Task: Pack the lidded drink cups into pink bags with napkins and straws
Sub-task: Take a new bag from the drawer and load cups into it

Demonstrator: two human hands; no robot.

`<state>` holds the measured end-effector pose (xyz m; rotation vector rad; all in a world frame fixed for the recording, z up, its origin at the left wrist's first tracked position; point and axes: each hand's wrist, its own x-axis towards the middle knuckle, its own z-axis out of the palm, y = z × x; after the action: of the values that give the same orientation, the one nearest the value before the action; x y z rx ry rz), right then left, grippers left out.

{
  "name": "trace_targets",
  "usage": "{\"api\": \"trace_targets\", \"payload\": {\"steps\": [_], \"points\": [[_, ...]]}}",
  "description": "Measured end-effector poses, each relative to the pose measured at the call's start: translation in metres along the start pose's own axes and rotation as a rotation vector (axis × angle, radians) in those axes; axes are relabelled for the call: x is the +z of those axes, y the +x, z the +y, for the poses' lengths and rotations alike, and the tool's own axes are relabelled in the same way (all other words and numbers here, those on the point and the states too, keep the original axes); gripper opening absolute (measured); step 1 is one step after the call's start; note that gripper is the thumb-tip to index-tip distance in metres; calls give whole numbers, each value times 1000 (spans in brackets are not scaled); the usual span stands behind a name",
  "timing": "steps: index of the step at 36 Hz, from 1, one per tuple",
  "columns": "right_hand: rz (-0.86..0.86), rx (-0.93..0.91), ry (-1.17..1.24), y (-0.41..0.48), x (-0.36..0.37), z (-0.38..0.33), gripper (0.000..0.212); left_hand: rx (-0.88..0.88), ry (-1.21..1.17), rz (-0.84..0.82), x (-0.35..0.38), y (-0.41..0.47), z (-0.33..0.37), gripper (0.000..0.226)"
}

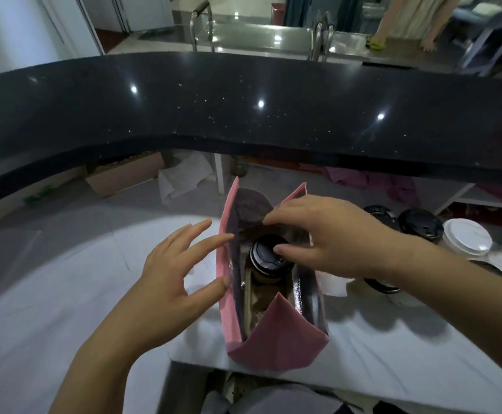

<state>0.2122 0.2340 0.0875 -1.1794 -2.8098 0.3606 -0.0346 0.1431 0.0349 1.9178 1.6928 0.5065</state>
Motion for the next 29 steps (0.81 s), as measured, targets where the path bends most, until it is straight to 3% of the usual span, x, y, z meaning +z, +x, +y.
{"api": "trace_targets", "payload": {"steps": [4, 8, 12, 18, 29], "points": [[320, 89, 126, -39, 7, 16, 50, 46, -102, 46, 2, 1, 8, 46], [412, 300, 238, -70, 30, 38, 57, 37, -182, 105, 1, 0, 12, 35], [188, 477, 358, -88, 53, 70, 58, 30, -270, 119, -1, 4, 13, 36], [-146, 578, 93, -91, 78, 94, 86, 43, -256, 145, -5, 13, 9, 35], [-252, 556, -111, -56, 89, 93, 96, 27, -329, 309, -8, 13, 2, 30]]}}
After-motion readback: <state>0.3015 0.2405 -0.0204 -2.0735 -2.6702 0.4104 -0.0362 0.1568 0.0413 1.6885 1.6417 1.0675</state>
